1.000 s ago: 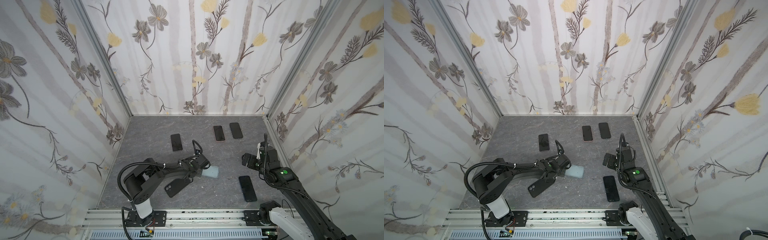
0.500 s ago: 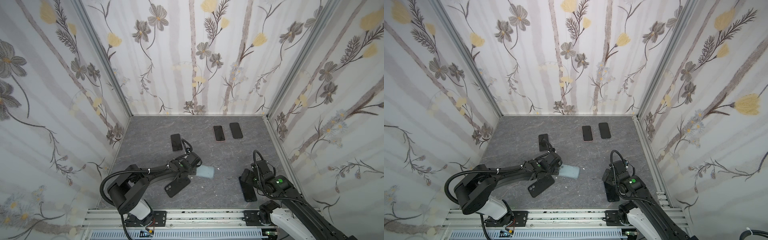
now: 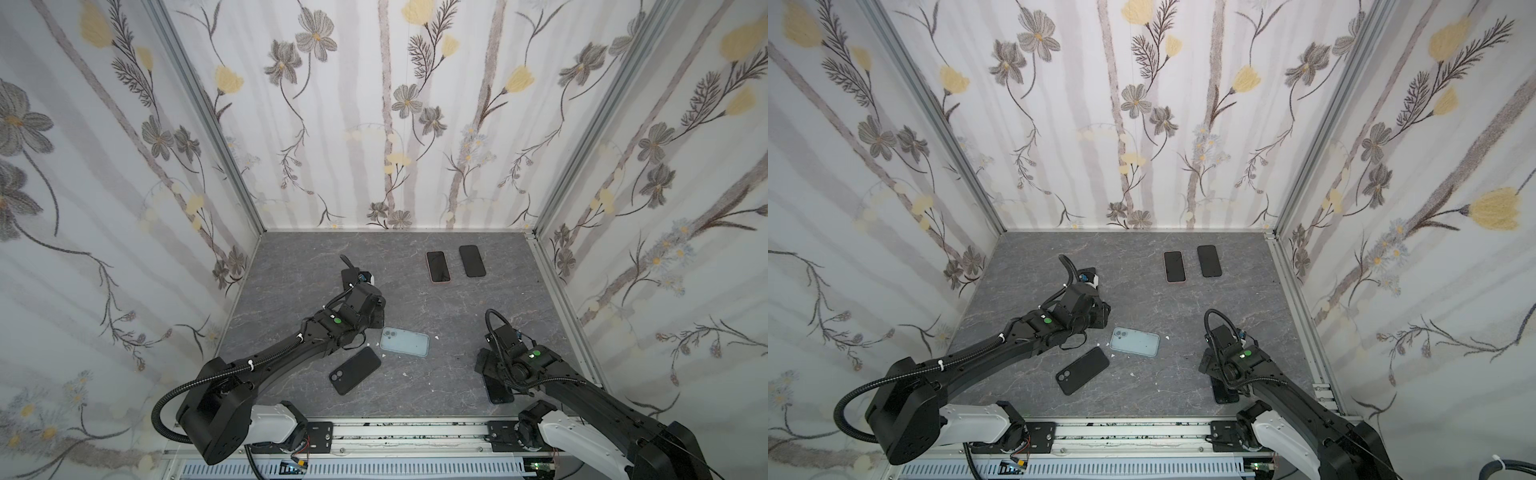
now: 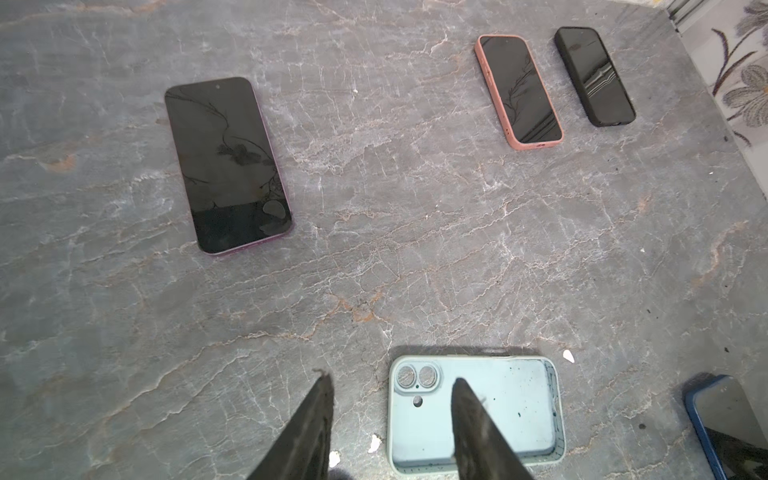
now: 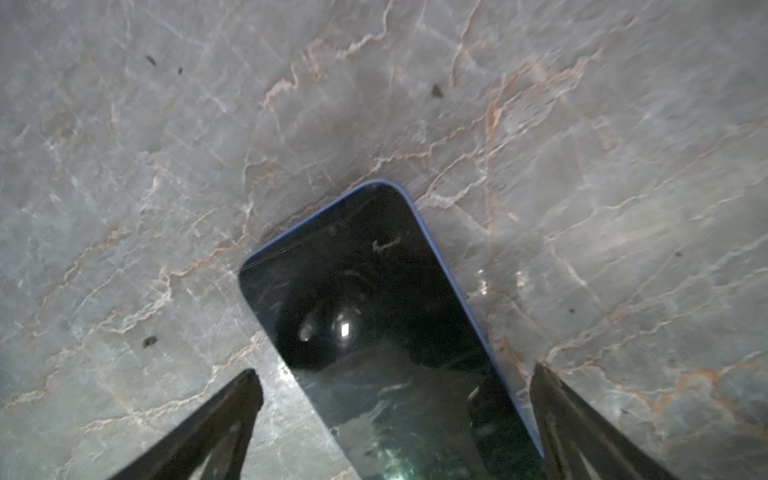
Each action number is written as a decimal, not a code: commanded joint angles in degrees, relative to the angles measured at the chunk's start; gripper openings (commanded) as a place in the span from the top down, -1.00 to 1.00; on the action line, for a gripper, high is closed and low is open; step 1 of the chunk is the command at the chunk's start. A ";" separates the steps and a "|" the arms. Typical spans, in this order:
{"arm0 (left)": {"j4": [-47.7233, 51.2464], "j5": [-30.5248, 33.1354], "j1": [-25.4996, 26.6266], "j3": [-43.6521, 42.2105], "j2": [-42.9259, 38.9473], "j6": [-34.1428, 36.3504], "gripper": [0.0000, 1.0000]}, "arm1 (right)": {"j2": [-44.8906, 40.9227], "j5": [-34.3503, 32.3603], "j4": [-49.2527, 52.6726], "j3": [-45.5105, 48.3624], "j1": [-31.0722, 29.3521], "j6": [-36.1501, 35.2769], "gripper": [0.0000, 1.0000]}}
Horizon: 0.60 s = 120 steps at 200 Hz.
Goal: Put the phone into the phone case
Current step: 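Close the right gripper on the blue-framed phone's end, then lift the blue-framed phone upright with the right gripper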
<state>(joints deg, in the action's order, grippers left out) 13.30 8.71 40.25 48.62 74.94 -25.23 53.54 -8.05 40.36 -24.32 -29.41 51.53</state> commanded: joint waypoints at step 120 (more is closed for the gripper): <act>-1.74 -2.76 -2.28 -4.68 -6.76 9.83 0.06 | 7.00 4.36 3.28 -2.70 -15.42 9.15 -0.90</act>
<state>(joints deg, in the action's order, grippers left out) 12.95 4.89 38.04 44.01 69.36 -17.17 58.92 -6.13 40.40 -25.80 -42.74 57.45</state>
